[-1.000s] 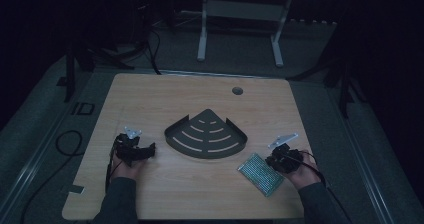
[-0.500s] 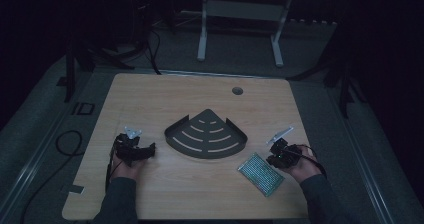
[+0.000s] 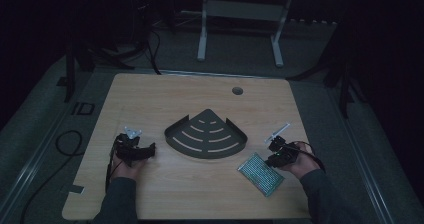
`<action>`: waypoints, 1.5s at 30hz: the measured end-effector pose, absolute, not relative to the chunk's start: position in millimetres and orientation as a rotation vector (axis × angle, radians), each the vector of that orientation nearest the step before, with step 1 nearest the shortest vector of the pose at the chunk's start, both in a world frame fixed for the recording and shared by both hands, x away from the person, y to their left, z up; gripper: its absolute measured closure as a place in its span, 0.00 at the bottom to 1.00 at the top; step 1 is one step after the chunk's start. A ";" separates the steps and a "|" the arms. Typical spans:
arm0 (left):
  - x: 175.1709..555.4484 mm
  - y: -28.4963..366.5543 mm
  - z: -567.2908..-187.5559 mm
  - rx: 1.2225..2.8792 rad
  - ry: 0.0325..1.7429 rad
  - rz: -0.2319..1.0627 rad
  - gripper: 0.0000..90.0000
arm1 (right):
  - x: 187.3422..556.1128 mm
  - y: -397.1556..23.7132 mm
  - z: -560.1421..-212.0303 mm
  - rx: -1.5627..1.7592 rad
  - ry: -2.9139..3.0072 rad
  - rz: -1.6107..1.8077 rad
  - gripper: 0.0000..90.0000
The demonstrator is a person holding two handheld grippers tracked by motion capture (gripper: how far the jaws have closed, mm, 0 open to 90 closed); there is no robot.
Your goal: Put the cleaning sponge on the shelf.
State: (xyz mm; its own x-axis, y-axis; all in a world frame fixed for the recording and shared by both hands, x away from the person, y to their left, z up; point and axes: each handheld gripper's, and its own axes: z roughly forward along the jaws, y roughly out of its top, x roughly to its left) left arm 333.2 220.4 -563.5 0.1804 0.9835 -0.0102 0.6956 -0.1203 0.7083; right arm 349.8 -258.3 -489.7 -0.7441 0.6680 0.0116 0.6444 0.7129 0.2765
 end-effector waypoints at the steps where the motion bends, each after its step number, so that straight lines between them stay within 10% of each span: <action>1: 333.2 220.4 -563.5 1.882 1.575 0.643 0.15 | 350.4 -258.0 -490.0 1.081 2.827 0.405 0.80; 45: 333.3 220.3 -563.5 1.883 1.574 0.643 0.15 | 384.1 -260.3 -508.0 1.176 3.098 0.270 0.93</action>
State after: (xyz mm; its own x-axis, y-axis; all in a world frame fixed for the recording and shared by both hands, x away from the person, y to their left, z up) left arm 333.3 220.3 -563.5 0.1816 0.9833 -0.0098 0.6954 -0.1214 0.7083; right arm 384.1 -260.3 -508.0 -0.7353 0.6386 0.2269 0.6682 0.7390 0.0858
